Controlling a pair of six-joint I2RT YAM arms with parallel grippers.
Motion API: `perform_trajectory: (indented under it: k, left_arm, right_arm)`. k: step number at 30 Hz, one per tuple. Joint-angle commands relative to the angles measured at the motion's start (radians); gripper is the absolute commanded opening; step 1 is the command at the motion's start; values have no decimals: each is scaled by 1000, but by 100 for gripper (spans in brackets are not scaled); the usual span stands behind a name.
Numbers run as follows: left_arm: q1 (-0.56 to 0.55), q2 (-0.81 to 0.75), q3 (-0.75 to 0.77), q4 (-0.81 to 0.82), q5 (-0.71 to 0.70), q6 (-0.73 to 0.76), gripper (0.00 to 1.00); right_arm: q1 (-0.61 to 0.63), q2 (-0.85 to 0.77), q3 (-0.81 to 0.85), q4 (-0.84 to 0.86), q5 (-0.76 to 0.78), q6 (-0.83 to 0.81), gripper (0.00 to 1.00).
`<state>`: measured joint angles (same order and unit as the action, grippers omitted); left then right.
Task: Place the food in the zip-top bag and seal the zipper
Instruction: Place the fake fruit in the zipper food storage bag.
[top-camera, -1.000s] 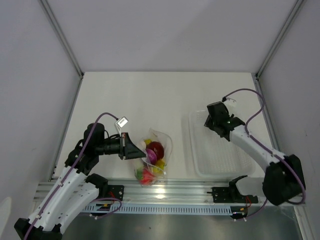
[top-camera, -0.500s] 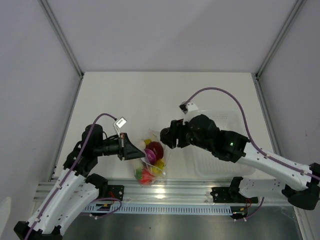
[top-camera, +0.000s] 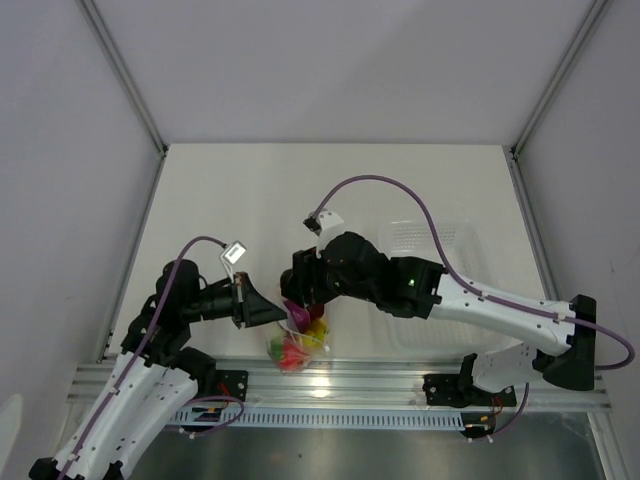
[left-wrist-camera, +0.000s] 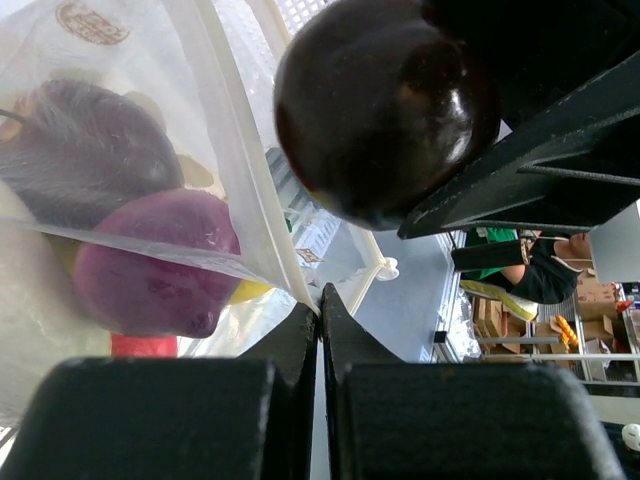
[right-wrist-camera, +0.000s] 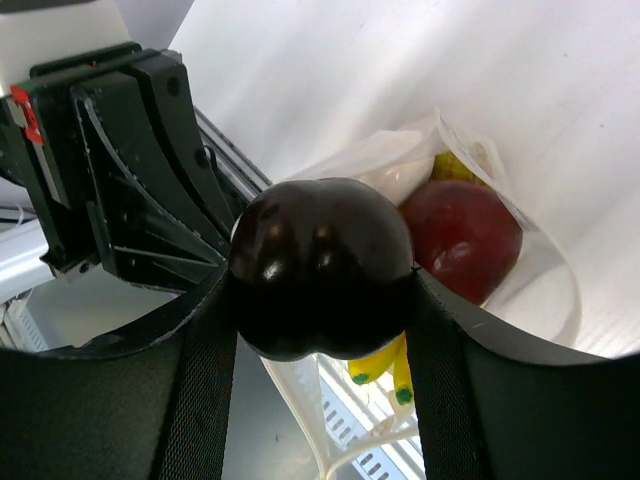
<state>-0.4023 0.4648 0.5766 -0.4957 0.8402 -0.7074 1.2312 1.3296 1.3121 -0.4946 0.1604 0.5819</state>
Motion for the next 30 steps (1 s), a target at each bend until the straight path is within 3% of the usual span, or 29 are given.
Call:
perform_trajectory:
  k: [1, 11, 17, 30]
  left_arm:
    - [6, -20, -9, -24, -6, 0, 1]
    - [8, -40, -37, -43, 23, 9, 0]
    - [6, -74, -29, -60, 22, 5, 0]
    - [8, -32, 15, -86, 14, 42, 1]
  right_arm:
    - [16, 32, 64, 37, 28, -24, 4]
    - [48, 111, 68, 99, 123, -22, 7]
    - [73, 117, 101, -5, 235, 10, 13]
    - [183, 52, 39, -79, 349, 65, 13]
